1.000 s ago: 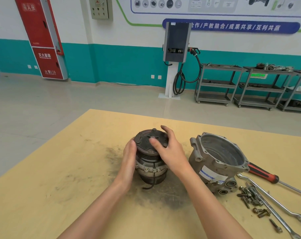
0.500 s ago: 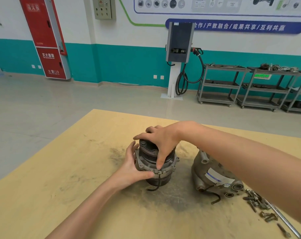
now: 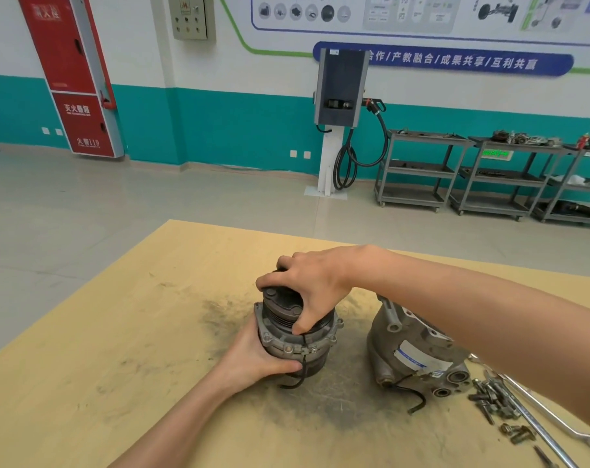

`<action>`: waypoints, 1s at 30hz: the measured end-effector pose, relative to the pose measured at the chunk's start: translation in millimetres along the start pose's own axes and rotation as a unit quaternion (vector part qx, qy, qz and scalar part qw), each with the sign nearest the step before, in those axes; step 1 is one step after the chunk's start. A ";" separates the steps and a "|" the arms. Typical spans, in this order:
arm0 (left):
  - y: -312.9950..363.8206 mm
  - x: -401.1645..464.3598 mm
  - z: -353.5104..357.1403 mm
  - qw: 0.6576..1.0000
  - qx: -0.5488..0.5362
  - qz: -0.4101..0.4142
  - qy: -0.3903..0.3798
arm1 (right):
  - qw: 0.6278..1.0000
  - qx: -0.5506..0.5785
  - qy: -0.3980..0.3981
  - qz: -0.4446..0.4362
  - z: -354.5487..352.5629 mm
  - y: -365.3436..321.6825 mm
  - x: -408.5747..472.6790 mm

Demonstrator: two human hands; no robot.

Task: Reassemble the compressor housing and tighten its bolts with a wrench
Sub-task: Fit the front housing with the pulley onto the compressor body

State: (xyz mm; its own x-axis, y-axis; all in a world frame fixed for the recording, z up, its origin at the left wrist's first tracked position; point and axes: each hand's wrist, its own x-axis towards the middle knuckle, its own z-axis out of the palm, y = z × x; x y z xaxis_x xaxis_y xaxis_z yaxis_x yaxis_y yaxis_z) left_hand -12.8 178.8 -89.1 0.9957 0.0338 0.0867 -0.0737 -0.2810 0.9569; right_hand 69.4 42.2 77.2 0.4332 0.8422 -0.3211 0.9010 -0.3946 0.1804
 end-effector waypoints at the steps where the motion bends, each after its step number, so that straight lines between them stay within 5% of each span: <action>1: 0.7 -0.4 0.5 1.000 0.002 0.003 0.009 | 1.000 -0.002 0.002 -0.005 -1.1 -0.6 -1.3; 10: 10.1 -16.1 19.4 0.995 -0.006 0.006 0.101 | 0.995 -0.065 0.051 -0.057 -16.6 -4.8 -19.8; 19: 109.4 -2.9 4.6 0.984 0.033 0.105 0.137 | 0.995 -0.006 0.088 -0.049 -97.5 18.0 -88.1; 30: 194.0 38.0 63.4 0.976 0.060 0.207 0.031 | 0.989 -0.027 0.126 0.072 -108.9 67.5 -189.3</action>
State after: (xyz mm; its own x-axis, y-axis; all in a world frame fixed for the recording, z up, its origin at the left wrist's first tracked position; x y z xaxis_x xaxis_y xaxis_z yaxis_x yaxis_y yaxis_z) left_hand 14.3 64.8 82.2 0.8767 -0.0491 0.4785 -0.4573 -0.3933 0.7976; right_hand 45.5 -103.8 251.4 0.5308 0.8461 -0.0488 0.8250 -0.5027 0.2583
